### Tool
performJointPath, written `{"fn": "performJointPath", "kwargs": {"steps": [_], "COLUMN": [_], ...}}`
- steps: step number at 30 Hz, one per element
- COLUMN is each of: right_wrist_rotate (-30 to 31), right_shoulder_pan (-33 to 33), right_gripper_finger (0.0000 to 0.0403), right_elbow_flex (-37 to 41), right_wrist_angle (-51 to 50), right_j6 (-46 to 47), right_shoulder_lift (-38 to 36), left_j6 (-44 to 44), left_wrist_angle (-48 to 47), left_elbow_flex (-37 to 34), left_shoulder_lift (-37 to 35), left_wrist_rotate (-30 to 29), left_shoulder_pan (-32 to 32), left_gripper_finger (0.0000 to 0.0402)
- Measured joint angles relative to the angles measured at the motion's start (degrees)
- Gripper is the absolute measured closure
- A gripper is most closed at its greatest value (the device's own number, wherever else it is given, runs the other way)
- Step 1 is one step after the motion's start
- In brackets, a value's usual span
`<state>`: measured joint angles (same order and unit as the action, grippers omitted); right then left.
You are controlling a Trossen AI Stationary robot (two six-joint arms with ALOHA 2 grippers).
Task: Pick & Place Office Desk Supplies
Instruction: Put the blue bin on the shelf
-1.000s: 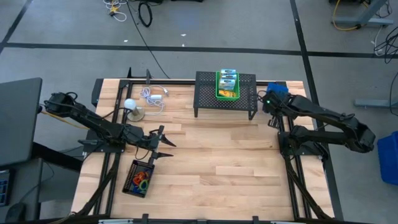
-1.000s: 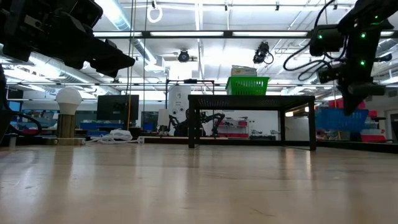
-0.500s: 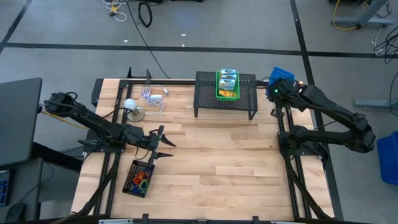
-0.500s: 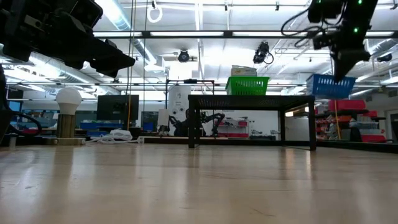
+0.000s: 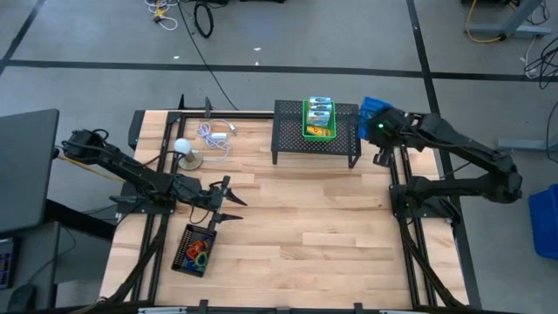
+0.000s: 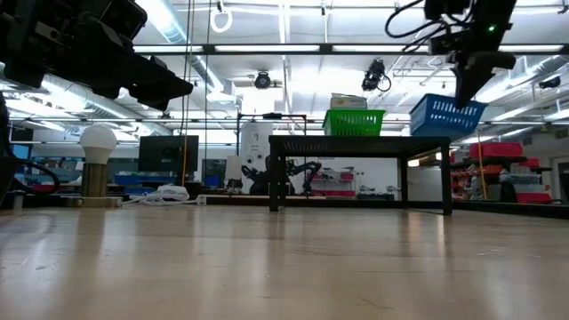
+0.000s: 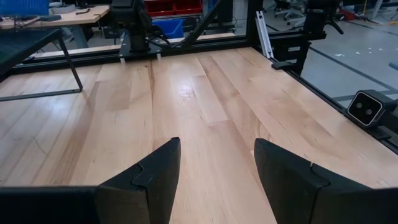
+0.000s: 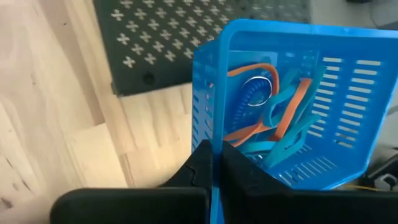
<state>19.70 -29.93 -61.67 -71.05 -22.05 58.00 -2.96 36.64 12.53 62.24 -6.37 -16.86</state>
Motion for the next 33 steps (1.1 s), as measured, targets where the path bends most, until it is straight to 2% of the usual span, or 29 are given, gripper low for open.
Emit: {"fn": "performJointPath", "kwargs": {"steps": [6, 16, 22, 33], "right_wrist_rotate": [0.24, -0.36, -1.94, -0.75], "right_shoulder_pan": [0.59, 1.64, 2.54, 4.69], "right_gripper_finger": [0.0394, 0.0394, 0.0394, 0.0394], "right_elbow_flex": [0.02, 0.02, -3.49, -7.50], "right_wrist_angle": [2.37, 4.73, 4.81, 3.39], "right_j6": [-1.99, -4.67, -3.93, -4.34], "right_shoulder_lift": [3.83, 5.82, 7.21, 17.05], "left_j6": [0.13, -0.05, -0.07, 0.11], "left_wrist_angle": [-0.01, 0.00, 0.00, 0.00], "left_elbow_flex": [0.00, 0.00, 0.00, 0.01], "left_shoulder_lift": [0.01, 0.02, 0.01, 0.01], "left_wrist_rotate": [-0.02, -0.07, -0.58, -0.65], "left_shoulder_pan": [0.00, 0.00, 0.04, 0.04], "left_gripper_finger": [0.0189, 0.0189, 0.0189, 0.0189]}}
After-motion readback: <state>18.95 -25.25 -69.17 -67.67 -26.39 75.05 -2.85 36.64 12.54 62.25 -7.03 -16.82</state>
